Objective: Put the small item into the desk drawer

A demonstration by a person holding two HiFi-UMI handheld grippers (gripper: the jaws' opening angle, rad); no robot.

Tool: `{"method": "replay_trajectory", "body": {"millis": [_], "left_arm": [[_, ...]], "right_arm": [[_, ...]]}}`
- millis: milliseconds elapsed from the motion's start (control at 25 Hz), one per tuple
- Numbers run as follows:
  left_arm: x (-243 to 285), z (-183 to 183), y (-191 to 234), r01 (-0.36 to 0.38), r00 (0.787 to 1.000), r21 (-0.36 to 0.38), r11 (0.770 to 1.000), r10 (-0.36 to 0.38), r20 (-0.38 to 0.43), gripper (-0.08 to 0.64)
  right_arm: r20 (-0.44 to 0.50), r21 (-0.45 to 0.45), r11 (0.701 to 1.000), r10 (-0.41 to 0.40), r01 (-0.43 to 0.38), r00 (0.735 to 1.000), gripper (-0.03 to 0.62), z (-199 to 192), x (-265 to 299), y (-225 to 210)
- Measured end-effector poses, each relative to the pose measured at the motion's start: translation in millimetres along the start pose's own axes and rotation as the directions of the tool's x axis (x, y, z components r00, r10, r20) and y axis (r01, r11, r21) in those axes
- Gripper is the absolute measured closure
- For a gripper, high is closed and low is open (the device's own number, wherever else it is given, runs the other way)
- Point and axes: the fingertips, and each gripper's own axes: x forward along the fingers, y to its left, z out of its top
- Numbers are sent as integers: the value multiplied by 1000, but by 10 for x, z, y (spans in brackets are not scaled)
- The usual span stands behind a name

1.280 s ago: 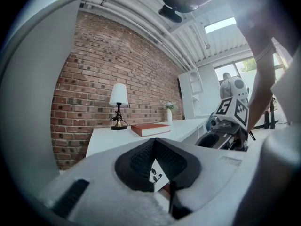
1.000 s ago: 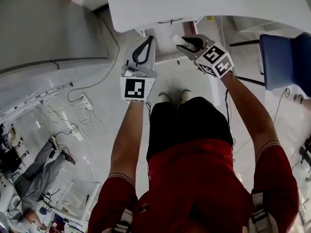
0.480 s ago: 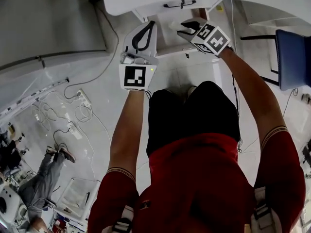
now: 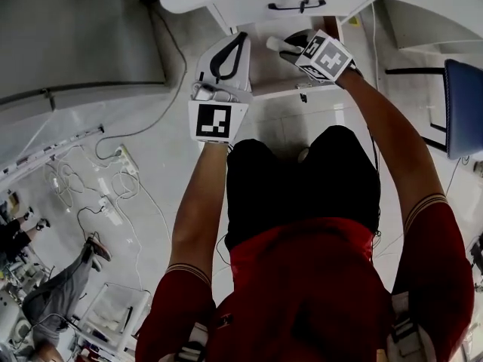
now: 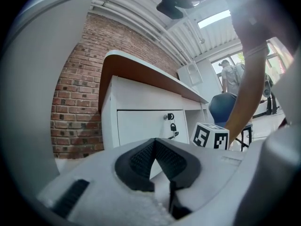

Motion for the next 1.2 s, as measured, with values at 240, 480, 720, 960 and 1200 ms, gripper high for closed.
{"method": "replay_trajectory", "body": {"millis": [240,480,720,960,1200], "left_arm": [[13,-313,13,4,1000,5,1000,-4,10,554],[-1,-526,36,21,1000,-6,1000,-21,21,554],[-3,-703,77,17,999,4,1000,-17,36,554],[-50,-782,111,14,998,13,1000,-14,54,554],[-73,-832,128,13,997,25,1000,-15,74,554]], "right_arm": [[-41,-28,1000,-6,5,999,454,-119,386,-116],[-95,-59,998,-4,-2,995,453,-280,712,-181],[-142,-90,996,-16,3,990,451,-434,916,-259],[-177,-128,992,-39,16,983,444,-510,997,-251],[-178,-121,993,-26,4,984,420,-529,1041,-236]]}}
